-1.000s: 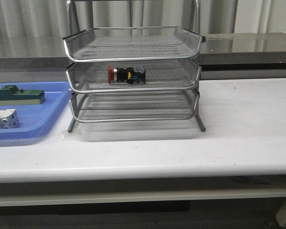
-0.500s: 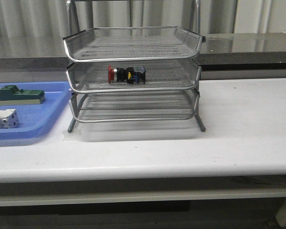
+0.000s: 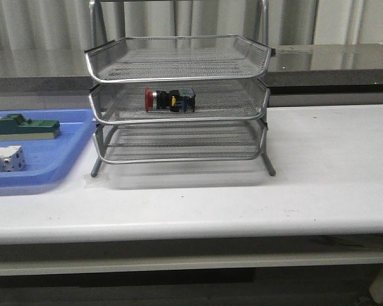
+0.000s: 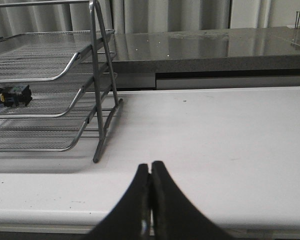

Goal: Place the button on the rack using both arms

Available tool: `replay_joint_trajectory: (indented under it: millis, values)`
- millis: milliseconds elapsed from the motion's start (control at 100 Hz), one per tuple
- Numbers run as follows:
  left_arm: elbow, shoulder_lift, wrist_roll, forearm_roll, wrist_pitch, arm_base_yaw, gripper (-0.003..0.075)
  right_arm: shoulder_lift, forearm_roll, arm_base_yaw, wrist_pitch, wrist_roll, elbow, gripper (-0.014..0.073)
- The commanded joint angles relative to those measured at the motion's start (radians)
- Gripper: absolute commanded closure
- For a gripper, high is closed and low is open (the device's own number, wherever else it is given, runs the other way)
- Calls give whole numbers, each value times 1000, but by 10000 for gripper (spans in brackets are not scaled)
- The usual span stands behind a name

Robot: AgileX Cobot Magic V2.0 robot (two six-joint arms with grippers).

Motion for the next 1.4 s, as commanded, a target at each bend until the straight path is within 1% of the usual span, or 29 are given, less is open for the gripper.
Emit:
replay_joint_trajectory:
  millis: [0,80,180,210,280,490,700,920,1070,1280,1390]
  values:
    - [-28,5,-17,15,-78,1,716,-19,2,-7,-87,-9,-16,660]
    - [-28,5,-112,119,-84,1,716,-19,2,-7,-87,-9,-16,660]
    - [-28,5,-349,345,-89,1,716,-19,2,-7,-87,-9,-16,660]
    - [-27,5,-401,395,-89,1,716,-19,2,-7,-87,-9,-16,660]
    - [-26,5,-469,456,-89,1,716,-19,2,-7,-87,-9,-16,660]
    - [33,-36,-473,460,-106,1,716,-19,2,-7,-87,-9,-16,660]
    - [146,-147,-473,467,-106,8,716,-19,2,-7,-87,-9,-16,660]
    - [249,-300,-475,467,-106,91,716,-19,2,-7,-87,-9,-16,660]
    - [293,-388,-480,456,-106,125,716,-19,2,-7,-87,-9,-16,660]
    - [350,-389,-482,449,-182,129,716,-19,2,-7,-87,-9,-16,660]
    - [350,-389,-483,449,-179,129,716,-19,2,-7,-87,-9,-16,660]
